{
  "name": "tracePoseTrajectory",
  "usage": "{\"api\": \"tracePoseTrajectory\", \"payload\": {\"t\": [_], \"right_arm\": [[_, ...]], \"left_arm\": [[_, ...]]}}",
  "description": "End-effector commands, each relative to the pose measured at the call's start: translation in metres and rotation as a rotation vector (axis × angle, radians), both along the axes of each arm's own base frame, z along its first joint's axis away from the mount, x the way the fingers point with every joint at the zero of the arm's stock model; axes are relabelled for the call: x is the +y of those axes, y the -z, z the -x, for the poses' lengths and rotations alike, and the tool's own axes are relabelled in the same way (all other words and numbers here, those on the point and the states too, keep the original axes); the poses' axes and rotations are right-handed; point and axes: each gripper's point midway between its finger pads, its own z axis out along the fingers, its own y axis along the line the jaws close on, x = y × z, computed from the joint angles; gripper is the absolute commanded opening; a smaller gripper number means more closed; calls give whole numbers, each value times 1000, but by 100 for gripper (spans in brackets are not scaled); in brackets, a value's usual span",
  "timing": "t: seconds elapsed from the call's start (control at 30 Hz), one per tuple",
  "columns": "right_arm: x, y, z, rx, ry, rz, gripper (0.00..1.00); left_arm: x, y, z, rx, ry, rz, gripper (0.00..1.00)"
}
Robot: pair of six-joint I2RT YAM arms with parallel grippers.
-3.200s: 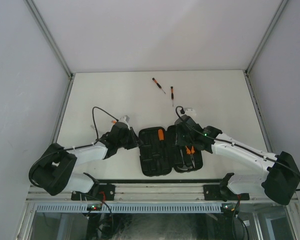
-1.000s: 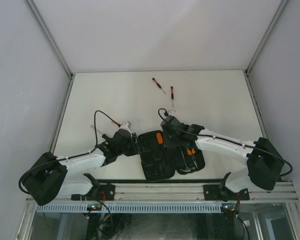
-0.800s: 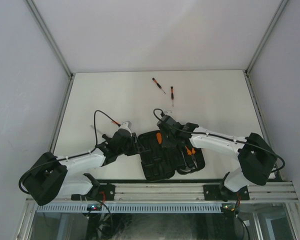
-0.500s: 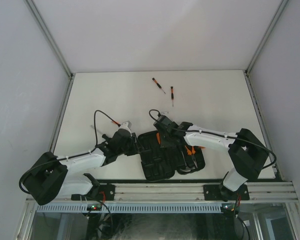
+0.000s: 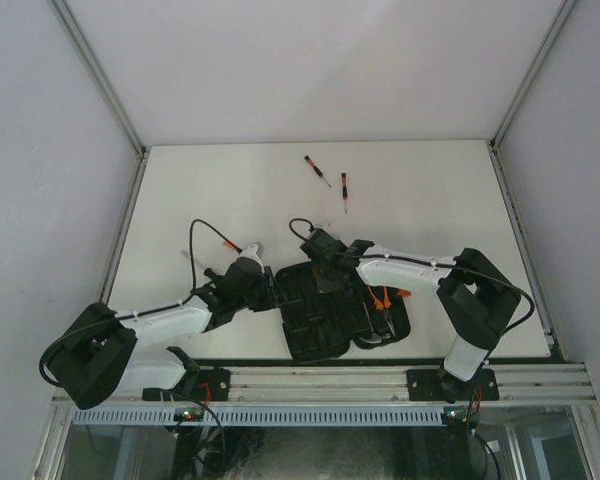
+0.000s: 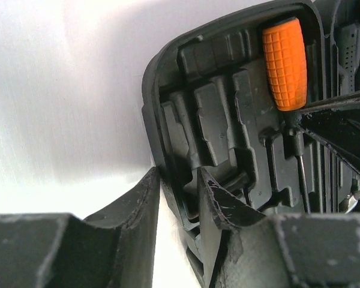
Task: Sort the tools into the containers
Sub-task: Adjust the screwdriver in the storage box.
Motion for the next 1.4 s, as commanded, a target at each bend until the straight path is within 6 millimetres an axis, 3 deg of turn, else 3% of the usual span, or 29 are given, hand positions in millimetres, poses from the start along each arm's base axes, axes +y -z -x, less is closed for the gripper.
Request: {"api": "tracePoseTrajectory", "payload": {"t": [0.0,0.4,0.8,1.1,1.37], "right_arm": [[15,-14,-20,-58,-2,-32,10],[8,-10,-25,-64,20,21,10],[13,-65,-24,-207,-16,-57,18],[4,-69,-6,-222,-15,-105,19],[0,-61,4,-213,-16,-112,25]], "left_arm": [[-24,-27,-10,-64,71,85,34],[-23,-26,-10,-60,72,80,34],[-20,-27,-12,-65,53,68,35],[-20,-30,-13,-78,57,69,36],[-19,-34,-14,-95,60,70,39]]}}
